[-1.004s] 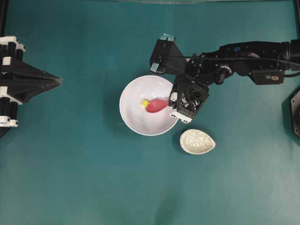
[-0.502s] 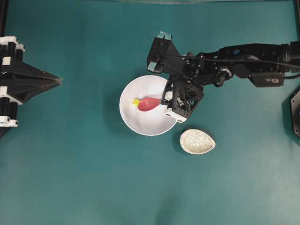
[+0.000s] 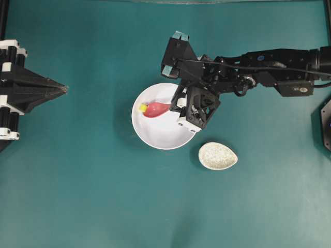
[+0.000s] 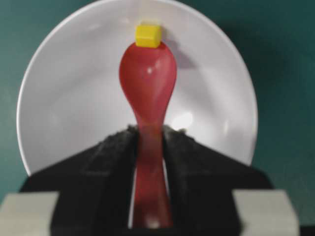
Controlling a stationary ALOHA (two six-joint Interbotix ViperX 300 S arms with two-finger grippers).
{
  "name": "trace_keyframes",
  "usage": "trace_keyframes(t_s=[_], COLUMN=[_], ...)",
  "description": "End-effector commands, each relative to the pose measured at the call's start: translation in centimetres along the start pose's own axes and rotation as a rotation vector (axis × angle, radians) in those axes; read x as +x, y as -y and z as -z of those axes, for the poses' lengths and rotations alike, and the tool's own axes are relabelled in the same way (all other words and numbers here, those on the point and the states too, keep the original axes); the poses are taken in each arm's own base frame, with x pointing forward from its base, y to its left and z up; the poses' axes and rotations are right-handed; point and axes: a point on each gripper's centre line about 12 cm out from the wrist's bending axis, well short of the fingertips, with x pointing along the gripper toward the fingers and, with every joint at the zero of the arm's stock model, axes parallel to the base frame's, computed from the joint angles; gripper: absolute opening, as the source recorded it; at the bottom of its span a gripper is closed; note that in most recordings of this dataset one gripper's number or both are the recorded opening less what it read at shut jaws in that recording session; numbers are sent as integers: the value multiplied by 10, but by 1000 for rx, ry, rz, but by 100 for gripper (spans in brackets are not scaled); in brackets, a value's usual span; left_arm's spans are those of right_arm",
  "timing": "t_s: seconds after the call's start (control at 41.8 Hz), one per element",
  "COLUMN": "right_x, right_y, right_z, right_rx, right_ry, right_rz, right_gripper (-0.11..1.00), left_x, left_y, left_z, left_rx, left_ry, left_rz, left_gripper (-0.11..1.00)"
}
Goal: Scoop the yellow hexagonal prism block from the bowl with a spoon using the right arm.
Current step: 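Raise the spoon carrying the yellow block with the right gripper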
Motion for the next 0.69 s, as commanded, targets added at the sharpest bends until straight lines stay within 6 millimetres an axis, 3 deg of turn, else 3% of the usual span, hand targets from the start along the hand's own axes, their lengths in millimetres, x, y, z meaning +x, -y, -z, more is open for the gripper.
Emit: trace_keyframes(t_s=[0.0,0.454,0.67], right_x=[-9,-23,-43], right_y=[-6,-13,-20], right_z=[-12,-3,5], right_rx=[-17,-34,-53], right_ry=[66,176,286], right_rz=[-9,-19,-34], right_gripper=[24,24,24], left_x=[3,3,3], left_y=[0,0,0], left_z=[-8,-8,-9], left_rx=[5,5,5], left_ry=[21,20,21], left_rz=[-1,-1,-1], left_gripper=[0,0,0])
